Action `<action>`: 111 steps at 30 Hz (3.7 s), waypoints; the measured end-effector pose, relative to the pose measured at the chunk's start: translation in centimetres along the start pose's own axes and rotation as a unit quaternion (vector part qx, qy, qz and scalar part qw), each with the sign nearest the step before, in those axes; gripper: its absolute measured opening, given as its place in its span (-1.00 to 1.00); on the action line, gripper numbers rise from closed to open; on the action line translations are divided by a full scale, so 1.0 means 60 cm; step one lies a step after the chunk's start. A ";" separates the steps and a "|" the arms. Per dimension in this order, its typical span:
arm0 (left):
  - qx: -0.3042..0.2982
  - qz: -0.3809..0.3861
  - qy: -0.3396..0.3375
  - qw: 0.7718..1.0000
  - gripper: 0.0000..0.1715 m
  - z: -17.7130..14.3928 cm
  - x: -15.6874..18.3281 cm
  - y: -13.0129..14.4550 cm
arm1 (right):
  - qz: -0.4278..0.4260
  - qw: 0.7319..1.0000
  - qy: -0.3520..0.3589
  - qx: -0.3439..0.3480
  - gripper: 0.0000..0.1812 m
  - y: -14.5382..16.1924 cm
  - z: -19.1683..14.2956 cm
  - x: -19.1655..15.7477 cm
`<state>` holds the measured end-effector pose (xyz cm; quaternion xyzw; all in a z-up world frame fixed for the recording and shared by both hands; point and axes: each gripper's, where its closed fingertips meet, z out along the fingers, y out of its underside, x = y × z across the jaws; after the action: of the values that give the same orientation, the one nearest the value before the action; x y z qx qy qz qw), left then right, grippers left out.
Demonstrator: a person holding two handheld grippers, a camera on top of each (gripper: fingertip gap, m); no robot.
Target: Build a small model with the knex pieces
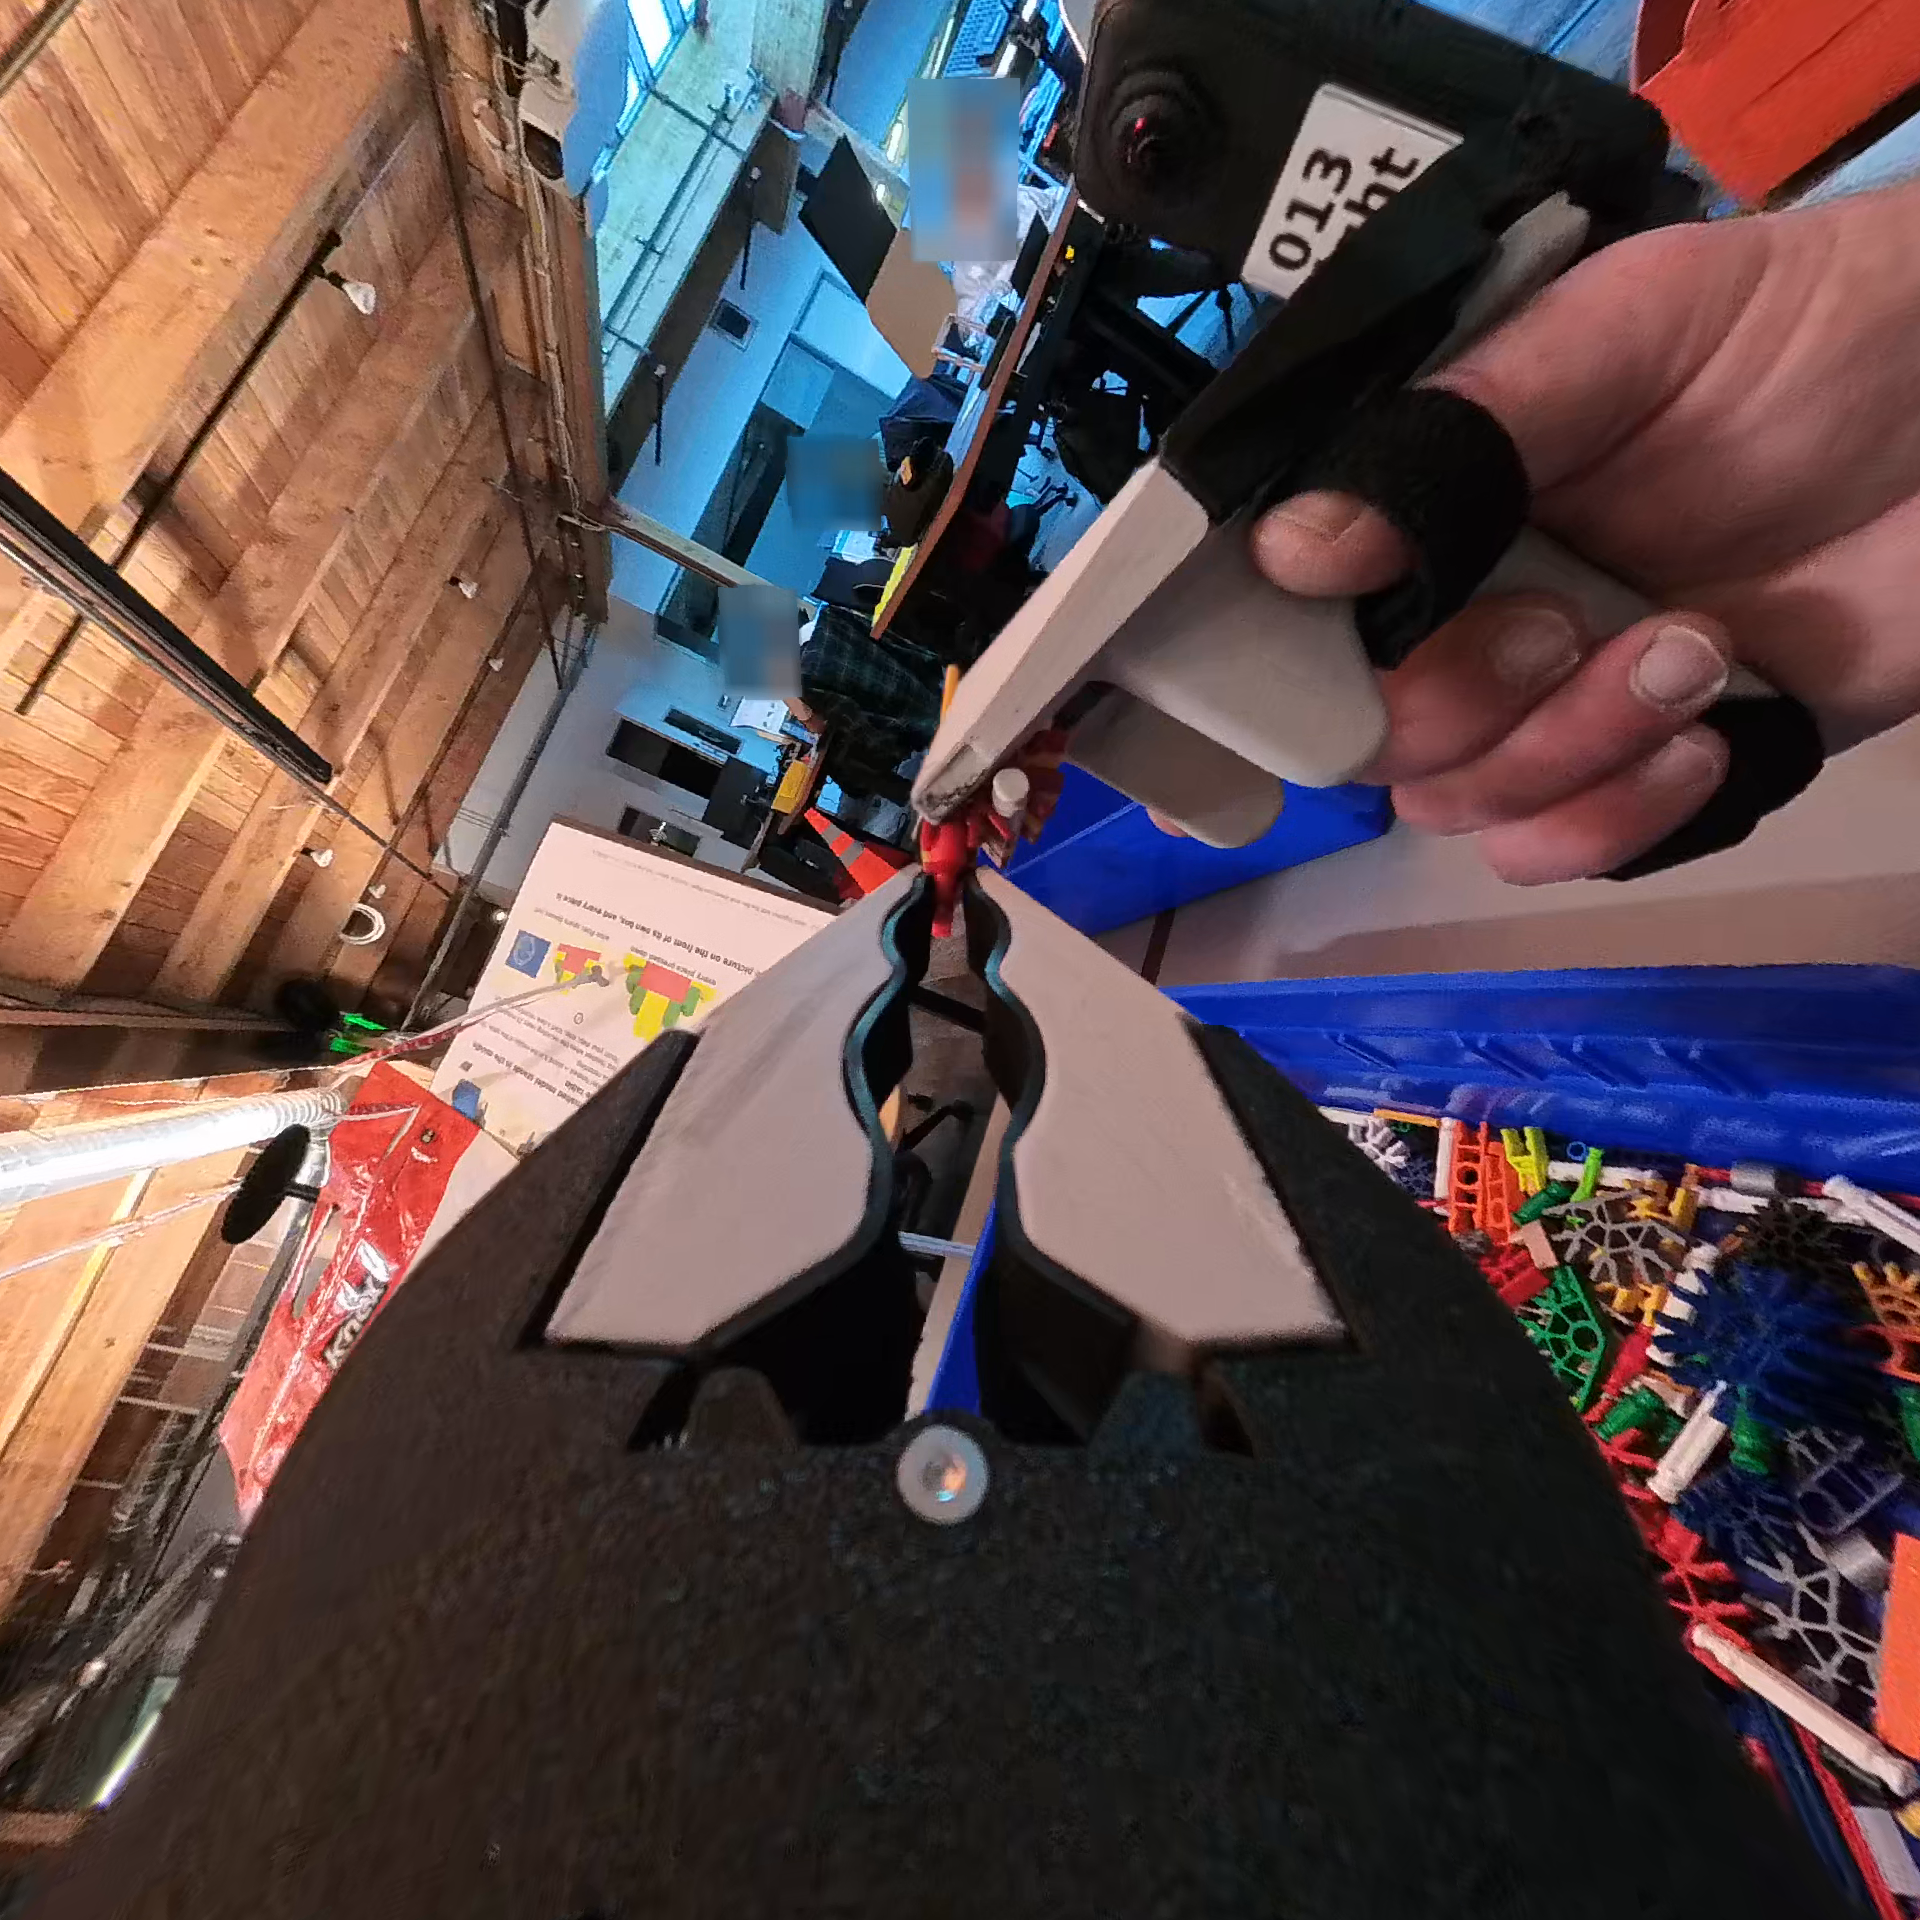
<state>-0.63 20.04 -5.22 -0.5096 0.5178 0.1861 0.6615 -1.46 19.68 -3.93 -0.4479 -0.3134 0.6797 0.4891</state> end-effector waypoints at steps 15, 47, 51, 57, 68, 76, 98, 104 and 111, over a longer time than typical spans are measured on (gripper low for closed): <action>-0.063 -0.047 0.036 0.996 -1.00 0.010 0.013 0.037 | -0.089 0.989 0.106 -0.053 -0.80 0.018 0.005 0.032; 0.074 -0.197 0.076 0.975 -1.00 -0.008 -0.002 -0.004 | 0.096 0.994 -0.001 0.050 -0.80 -0.018 0.000 0.010; 0.045 -0.171 0.068 0.982 -0.99 -0.001 0.005 0.005 | 0.075 0.996 0.023 0.042 -0.80 -0.015 -0.003 0.020; 0.026 -0.240 0.102 0.965 -1.00 0.005 0.016 0.008 | -0.035 0.996 0.081 0.017 -0.80 -0.015 -0.005 0.025; 0.142 -0.510 0.266 0.806 -1.00 -0.013 0.015 -0.024 | -0.151 0.984 0.091 -0.004 -0.79 -0.024 -0.007 0.005; 0.179 -0.569 0.313 0.739 -0.98 -0.021 0.013 -0.027 | -0.214 0.971 0.105 -0.019 -0.79 -0.022 -0.002 -0.006; 0.158 -0.594 0.325 0.719 -0.97 -0.016 0.019 -0.003 | -0.401 0.892 0.183 -0.102 -0.78 0.006 0.008 0.004; 0.144 -0.600 0.324 0.717 -0.99 -0.009 0.025 0.012 | -0.471 0.844 0.220 -0.130 -0.78 0.017 0.010 0.016; 0.123 -0.605 0.331 0.714 -1.00 -0.002 0.038 0.027 | -0.455 0.850 0.228 -0.133 -0.78 0.027 0.011 0.029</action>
<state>-1.04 19.96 -7.97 -0.6569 0.3035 -0.4995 0.4763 -2.90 20.81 -5.57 -0.4588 -0.4489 0.2116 0.7370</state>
